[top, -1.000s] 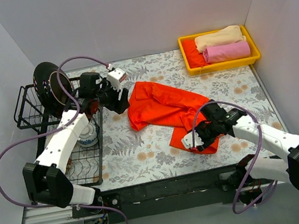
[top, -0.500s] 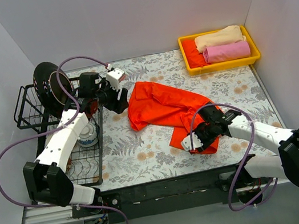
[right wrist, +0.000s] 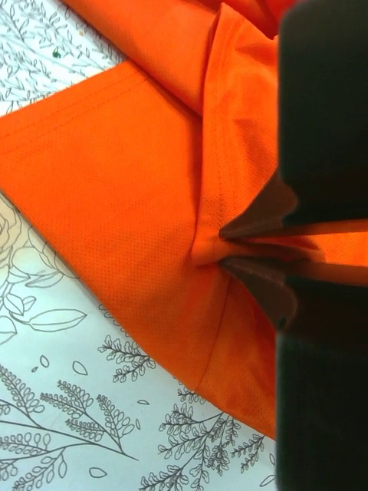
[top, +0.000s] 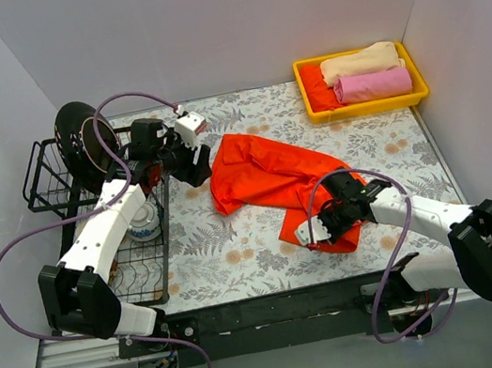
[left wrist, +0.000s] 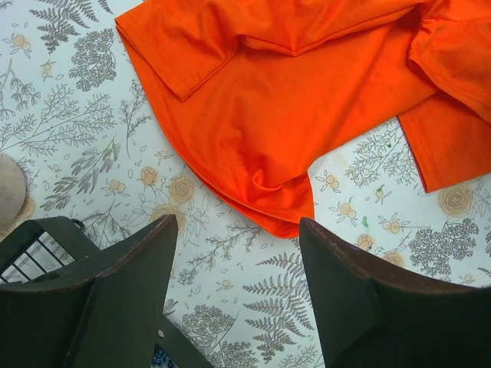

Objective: Roll the t-shirts
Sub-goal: Flatten out the T-shirt at the center of the board.

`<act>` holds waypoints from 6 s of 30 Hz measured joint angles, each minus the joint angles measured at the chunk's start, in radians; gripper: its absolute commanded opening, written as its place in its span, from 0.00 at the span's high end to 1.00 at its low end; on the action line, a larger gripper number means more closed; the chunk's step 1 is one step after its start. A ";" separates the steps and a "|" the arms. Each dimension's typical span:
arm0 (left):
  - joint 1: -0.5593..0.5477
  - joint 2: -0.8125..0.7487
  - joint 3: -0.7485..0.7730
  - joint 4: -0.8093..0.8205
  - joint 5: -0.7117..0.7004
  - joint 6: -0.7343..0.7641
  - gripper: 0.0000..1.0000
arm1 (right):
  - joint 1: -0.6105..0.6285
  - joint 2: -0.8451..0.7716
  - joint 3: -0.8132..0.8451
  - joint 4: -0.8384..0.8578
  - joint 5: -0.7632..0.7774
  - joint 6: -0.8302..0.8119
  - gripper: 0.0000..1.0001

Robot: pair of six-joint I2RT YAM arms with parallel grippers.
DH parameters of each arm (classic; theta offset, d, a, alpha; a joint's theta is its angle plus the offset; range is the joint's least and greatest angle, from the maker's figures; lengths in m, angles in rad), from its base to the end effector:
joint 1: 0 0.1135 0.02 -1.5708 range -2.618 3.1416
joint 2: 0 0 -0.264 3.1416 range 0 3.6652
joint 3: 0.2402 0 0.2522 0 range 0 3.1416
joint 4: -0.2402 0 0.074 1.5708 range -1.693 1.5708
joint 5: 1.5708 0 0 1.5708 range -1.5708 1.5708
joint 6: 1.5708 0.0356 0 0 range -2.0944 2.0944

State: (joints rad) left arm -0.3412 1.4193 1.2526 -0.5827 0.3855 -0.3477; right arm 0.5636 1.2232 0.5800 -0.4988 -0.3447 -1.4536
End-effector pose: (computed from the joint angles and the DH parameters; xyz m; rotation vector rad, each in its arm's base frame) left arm 0.2877 -0.1163 0.3201 0.1943 2.3780 -0.7863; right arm 0.1684 0.1206 0.1650 -2.2573 1.3054 0.1652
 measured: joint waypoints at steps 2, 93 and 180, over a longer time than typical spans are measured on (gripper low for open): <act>0.000 0.000 0.000 0.000 0.000 0.000 0.36 | 0.000 0.021 0.009 -0.003 0.005 0.019 0.96; -0.008 0.818 0.444 0.172 -0.056 -0.404 0.70 | -0.583 0.061 0.393 -0.043 0.025 0.979 0.99; 0.074 0.294 -0.080 0.061 0.012 -0.424 0.62 | -0.636 0.020 0.383 -0.022 -0.051 1.010 0.99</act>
State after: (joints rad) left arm -0.2676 1.7130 1.1728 -0.5213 0.3973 -0.7719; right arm -0.0719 1.2430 0.9634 -0.5209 -0.3958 -0.4438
